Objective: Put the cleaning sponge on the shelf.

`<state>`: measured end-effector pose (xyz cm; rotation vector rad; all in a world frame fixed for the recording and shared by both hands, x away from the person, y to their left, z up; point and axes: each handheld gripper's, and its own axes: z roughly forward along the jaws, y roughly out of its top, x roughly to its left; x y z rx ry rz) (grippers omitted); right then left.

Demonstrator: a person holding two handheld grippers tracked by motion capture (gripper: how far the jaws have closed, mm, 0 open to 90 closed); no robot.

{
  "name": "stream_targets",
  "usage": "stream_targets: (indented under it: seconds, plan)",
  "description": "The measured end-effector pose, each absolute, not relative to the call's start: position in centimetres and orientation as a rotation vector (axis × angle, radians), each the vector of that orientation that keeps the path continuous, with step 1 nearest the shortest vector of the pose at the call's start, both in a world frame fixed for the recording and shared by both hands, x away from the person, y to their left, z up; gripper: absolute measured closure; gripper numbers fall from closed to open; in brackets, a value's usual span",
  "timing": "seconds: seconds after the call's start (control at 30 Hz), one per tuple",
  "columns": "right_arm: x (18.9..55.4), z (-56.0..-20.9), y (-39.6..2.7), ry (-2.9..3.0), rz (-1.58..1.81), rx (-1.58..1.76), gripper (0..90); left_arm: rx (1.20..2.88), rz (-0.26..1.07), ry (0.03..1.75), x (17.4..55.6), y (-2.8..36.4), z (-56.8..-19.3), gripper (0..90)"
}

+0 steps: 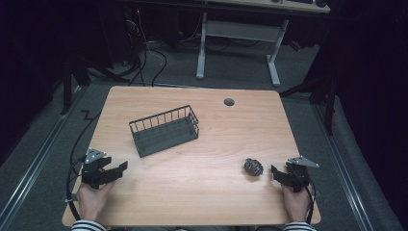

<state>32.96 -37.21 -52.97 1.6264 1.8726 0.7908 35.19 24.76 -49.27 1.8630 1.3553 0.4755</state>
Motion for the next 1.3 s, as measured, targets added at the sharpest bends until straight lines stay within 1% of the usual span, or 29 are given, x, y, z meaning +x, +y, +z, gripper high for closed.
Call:
stream_targets:
  seconds: [0.1, 0.13, 0.2, 0.3, 0.57, 0.77, 0.8, 1.1, 1.3]
  plan:
    - [33.0, -53.0, -37.2, 1.875, 0.791, 1.623, 33.4, 1.839, 0.491, 1.342, 35.2, 24.6, -48.3, 28.7]
    - [33.0, -53.0, -37.2, 1.875, 0.791, 1.623, 33.5, 1.862, 0.526, 1.323, 35.2, 24.3, -47.6, 28.1]
    - [33.0, -53.0, -37.2, 1.875, 0.791, 1.623, 33.4, 1.868, 0.532, 1.316, 35.3, 24.1, -47.3, 27.9]
    - [33.0, -53.0, -37.2, 1.875, 0.791, 1.623, 33.4, 1.889, 0.519, 1.294, 35.5, 23.9, -46.3, 26.4]
    - [33.0, -53.0, -37.2, 1.877, 0.791, 1.622, 33.2, 1.859, 0.506, 1.265, 36.6, 23.4, -43.8, 24.1]
    - [33.0, -53.0, -37.2, 1.882, 0.792, 1.616, 32.9, 1.847, 0.503, 1.262, 38.1, 22.9, -42.3, 23.3]
    - [33.0, -53.0, -37.2, 1.882, 0.793, 1.616, 32.9, 1.855, 0.504, 1.268, 38.8, 22.7, -42.0, 22.0]
    - [33.0, -53.0, -37.2, 1.883, 0.793, 1.615, 32.9, 1.872, 0.488, 1.306, 41.2, 21.8, -41.5, 22.7]
    - [33.0, -53.0, -37.2, 1.885, 0.794, 1.612, 32.9, 1.886, 0.484, 1.363, 43.0, 21.6, -42.4, 24.3]
